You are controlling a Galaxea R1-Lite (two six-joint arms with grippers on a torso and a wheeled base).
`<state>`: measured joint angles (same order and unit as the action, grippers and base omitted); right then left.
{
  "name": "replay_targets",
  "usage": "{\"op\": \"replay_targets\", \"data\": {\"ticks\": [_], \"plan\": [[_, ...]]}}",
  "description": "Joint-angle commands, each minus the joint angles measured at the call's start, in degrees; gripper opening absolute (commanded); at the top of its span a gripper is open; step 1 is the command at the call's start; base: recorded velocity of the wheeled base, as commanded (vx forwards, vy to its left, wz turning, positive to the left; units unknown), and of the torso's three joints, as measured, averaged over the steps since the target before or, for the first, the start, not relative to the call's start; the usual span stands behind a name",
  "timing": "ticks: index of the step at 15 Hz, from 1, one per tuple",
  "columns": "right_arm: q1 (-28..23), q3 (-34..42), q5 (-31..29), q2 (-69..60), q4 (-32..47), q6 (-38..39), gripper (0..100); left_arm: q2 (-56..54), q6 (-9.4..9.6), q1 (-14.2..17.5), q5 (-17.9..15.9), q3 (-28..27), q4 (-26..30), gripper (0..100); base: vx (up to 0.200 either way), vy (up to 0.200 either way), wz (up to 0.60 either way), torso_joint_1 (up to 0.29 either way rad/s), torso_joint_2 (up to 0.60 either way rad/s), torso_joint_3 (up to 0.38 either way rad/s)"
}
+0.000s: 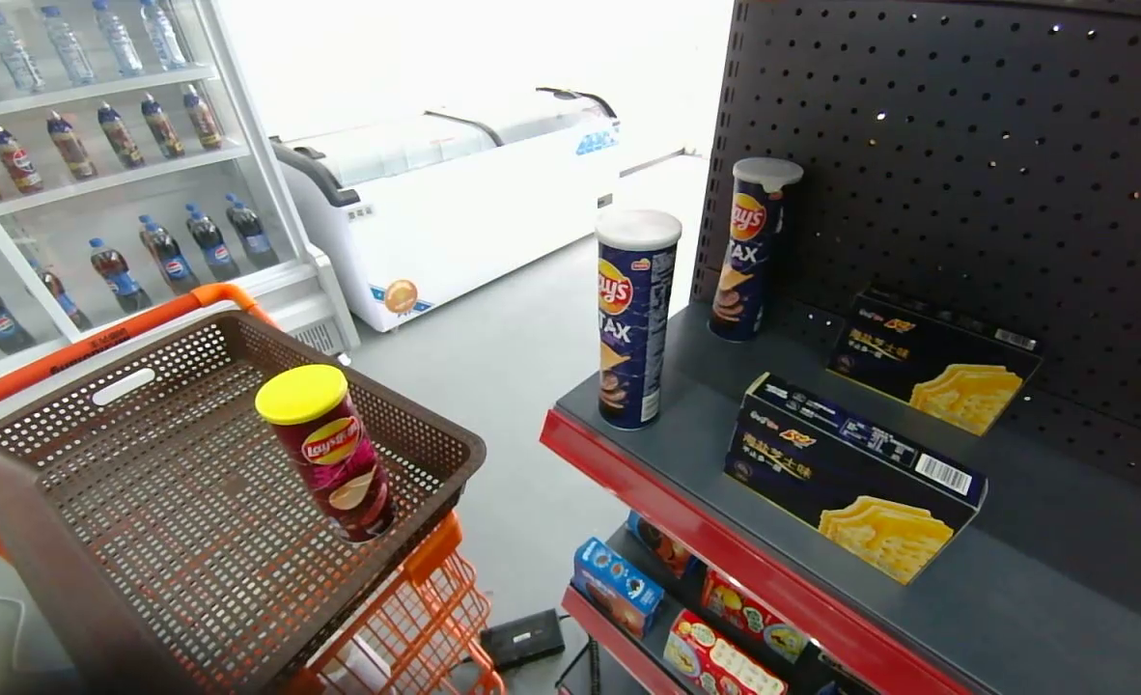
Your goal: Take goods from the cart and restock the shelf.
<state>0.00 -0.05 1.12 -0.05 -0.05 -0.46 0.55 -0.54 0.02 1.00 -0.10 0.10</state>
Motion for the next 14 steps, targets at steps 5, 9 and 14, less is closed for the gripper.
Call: {"op": "replay_targets", "data": {"ticks": [5, 9, 14], "plan": [[0.00, -0.04, 0.02, 0.05, -0.04, -0.06, 100, 0.07, 0.36, -0.02, -0.12, 0.01, -0.01, 100, 0.000, 0.000, 0.24, 0.002, 0.00, 0.001], [0.00, 0.05, 0.02, 0.05, -0.04, -0.06, 100, -0.02, 0.54, 0.06, -0.56, -0.08, -0.10, 100, 0.000, 0.000, 0.00, 0.000, 0.00, 0.000], [0.00, 0.05, 0.02, 0.05, -0.04, -0.06, 100, 32.50, 5.72, -1.34, -9.88, -25.04, 2.45, 100, 0.000, 0.000, 0.00, 0.000, 0.00, 0.000]]}}
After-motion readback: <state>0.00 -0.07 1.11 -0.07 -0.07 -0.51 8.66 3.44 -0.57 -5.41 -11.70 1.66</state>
